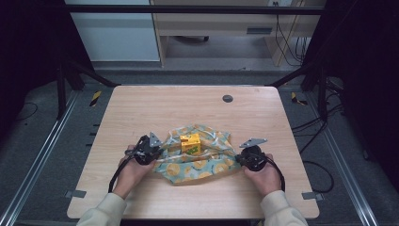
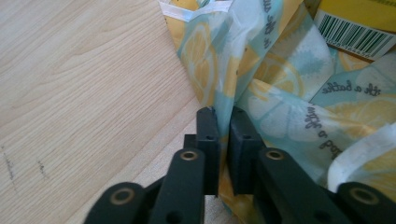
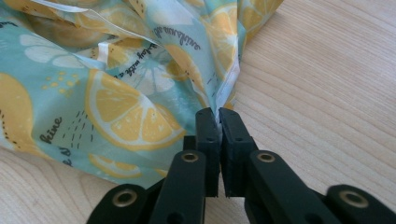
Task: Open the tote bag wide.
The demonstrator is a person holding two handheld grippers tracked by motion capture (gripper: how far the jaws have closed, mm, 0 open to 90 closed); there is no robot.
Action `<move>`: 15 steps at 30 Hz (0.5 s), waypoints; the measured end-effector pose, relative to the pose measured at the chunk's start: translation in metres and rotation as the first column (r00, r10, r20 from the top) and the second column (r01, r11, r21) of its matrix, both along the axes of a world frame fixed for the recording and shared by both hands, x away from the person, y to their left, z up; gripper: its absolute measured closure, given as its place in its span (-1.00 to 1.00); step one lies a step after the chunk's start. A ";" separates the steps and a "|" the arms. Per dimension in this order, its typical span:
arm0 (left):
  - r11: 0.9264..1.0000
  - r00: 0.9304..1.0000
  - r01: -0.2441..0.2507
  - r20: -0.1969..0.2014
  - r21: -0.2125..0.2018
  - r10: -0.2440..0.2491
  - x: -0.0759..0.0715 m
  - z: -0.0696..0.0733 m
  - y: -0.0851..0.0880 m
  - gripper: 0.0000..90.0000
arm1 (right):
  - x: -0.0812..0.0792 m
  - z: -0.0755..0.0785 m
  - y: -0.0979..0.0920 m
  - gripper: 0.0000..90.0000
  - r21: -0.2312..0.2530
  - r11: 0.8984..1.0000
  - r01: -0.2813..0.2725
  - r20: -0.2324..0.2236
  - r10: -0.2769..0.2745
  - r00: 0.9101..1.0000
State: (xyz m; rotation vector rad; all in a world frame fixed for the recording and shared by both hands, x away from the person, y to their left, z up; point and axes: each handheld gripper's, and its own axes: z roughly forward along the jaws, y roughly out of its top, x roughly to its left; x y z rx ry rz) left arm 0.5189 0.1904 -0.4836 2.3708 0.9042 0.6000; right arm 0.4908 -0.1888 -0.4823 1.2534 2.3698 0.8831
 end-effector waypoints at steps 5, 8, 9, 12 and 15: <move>1.000 0.999 -0.003 0.039 -0.009 0.003 -0.005 0.007 0.003 0.58 | -0.002 0.005 0.001 0.58 0.040 0.999 -0.002 0.009 0.002 1.000; 1.000 0.998 -0.009 0.066 -0.028 0.011 -0.009 0.014 0.004 0.36 | -0.004 0.013 0.003 0.27 0.053 0.999 -0.002 0.057 -0.001 0.998; 0.999 0.997 -0.010 0.074 -0.031 0.012 -0.010 0.016 0.004 0.28 | -0.004 0.016 0.005 0.17 0.059 0.998 -0.001 0.070 -0.003 0.998; 0.999 0.995 -0.011 0.096 -0.041 0.015 -0.013 0.023 0.005 0.06 | -0.006 0.027 0.008 -0.04 0.065 0.998 -0.005 0.102 -0.001 0.995; 0.997 0.993 -0.023 0.111 -0.069 0.031 -0.015 0.031 0.007 -0.10 | -0.008 0.039 0.011 -0.24 0.067 0.998 -0.001 0.137 -0.008 0.991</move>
